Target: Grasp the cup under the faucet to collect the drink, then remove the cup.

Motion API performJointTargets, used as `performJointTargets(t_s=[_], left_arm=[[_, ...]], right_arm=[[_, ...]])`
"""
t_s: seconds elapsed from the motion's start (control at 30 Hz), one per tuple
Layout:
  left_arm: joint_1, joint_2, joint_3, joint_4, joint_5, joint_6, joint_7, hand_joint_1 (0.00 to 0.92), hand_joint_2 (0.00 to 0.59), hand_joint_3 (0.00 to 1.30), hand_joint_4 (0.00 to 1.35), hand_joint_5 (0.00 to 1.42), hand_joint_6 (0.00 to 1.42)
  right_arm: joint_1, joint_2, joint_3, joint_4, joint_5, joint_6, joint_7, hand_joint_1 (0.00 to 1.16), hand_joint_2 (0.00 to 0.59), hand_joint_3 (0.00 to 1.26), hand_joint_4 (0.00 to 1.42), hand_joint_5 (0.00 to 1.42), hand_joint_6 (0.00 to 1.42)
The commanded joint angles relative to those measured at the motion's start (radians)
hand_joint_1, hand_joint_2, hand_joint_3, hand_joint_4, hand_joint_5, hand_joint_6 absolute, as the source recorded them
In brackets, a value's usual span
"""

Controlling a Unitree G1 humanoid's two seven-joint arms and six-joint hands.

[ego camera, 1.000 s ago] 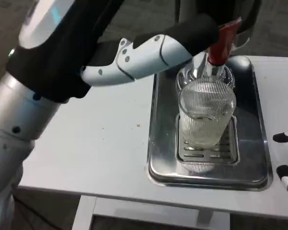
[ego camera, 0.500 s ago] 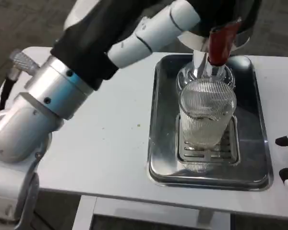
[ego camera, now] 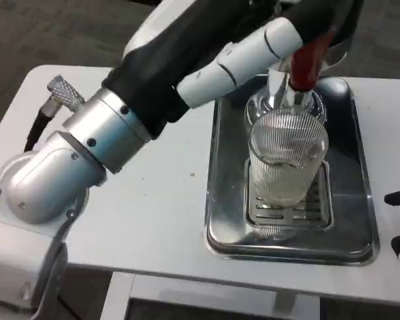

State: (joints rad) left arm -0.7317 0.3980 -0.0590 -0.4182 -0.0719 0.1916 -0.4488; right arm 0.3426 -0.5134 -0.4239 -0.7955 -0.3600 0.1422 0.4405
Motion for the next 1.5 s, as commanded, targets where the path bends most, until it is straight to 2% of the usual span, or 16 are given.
performJointTargets(t_s=[0.03,0.37,0.67,0.87,1.5], left_arm=[[0.03,0.006,-0.014,0.016,-0.004,0.014,-0.024,0.0,0.145,0.21,0.18,0.31,0.29],[0.035,0.015,-0.021,0.065,0.011,0.005,-0.04,0.0,0.14,0.2,0.18,0.31,0.28],[0.034,0.055,-0.041,0.083,0.04,-0.004,-0.075,0.0,0.139,0.2,0.18,0.3,0.28],[0.035,0.059,-0.053,0.099,0.057,-0.014,-0.087,0.0,0.139,0.2,0.18,0.3,0.27],[-0.004,0.097,-0.12,0.158,0.15,-0.114,-0.135,0.0,0.138,0.18,0.17,0.29,0.22]], right_arm=[[0.016,0.012,-0.01,-0.018,0.014,-0.019,-0.012,0.38,0.484,0.22,0.07,0.05,0.11],[0.024,0.01,-0.015,-0.026,0.021,-0.018,-0.008,0.38,0.485,0.23,0.08,0.06,0.11],[0.02,0.005,-0.012,-0.026,0.024,-0.013,-0.002,0.37,0.485,0.23,0.09,0.06,0.11],[0.019,0.001,-0.019,-0.022,0.033,-0.012,0.002,0.37,0.485,0.23,0.09,0.06,0.11],[0.02,-0.002,-0.011,-0.02,0.036,0.006,0.004,0.37,0.485,0.23,0.09,0.07,0.11]])
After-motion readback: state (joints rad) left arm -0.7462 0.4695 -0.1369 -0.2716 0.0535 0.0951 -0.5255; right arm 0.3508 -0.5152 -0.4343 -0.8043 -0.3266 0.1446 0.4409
